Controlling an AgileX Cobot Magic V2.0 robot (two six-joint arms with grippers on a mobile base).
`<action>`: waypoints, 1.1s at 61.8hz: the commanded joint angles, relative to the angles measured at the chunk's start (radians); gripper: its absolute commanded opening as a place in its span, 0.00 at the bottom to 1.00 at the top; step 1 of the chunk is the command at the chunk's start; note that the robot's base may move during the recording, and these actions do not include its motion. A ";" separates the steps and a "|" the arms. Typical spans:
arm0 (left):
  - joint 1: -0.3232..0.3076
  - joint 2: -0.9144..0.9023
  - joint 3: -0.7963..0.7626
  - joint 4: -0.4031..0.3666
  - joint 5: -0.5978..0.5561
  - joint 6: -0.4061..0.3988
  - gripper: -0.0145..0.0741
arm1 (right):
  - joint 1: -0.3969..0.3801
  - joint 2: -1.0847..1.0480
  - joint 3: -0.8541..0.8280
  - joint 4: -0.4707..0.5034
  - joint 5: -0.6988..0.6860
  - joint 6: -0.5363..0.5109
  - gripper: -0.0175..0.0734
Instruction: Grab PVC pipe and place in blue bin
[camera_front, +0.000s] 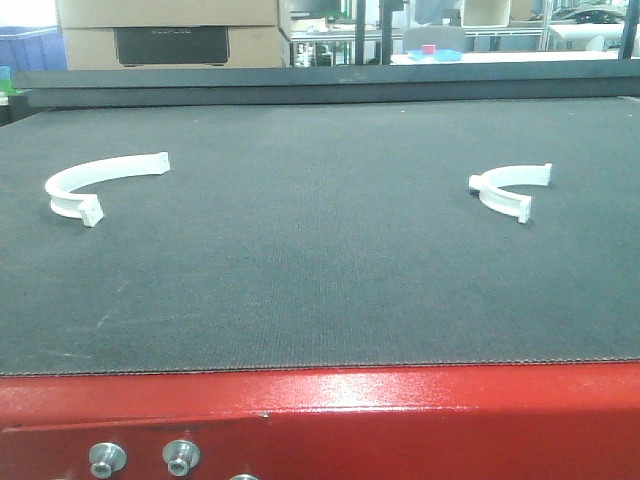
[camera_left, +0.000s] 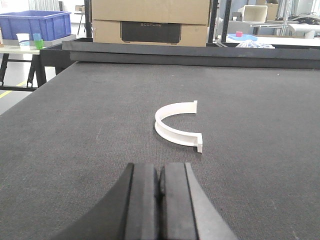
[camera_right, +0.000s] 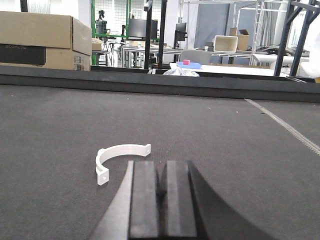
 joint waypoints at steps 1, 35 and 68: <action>0.000 -0.003 -0.002 0.002 -0.013 -0.007 0.04 | 0.000 -0.002 0.002 -0.006 -0.018 0.001 0.01; 0.000 -0.003 -0.002 0.002 -0.013 -0.007 0.04 | 0.000 -0.002 -0.057 0.154 -0.102 0.001 0.01; 0.000 -0.003 -0.002 0.002 -0.013 -0.007 0.04 | 0.000 -0.002 -0.317 0.070 0.336 0.001 0.01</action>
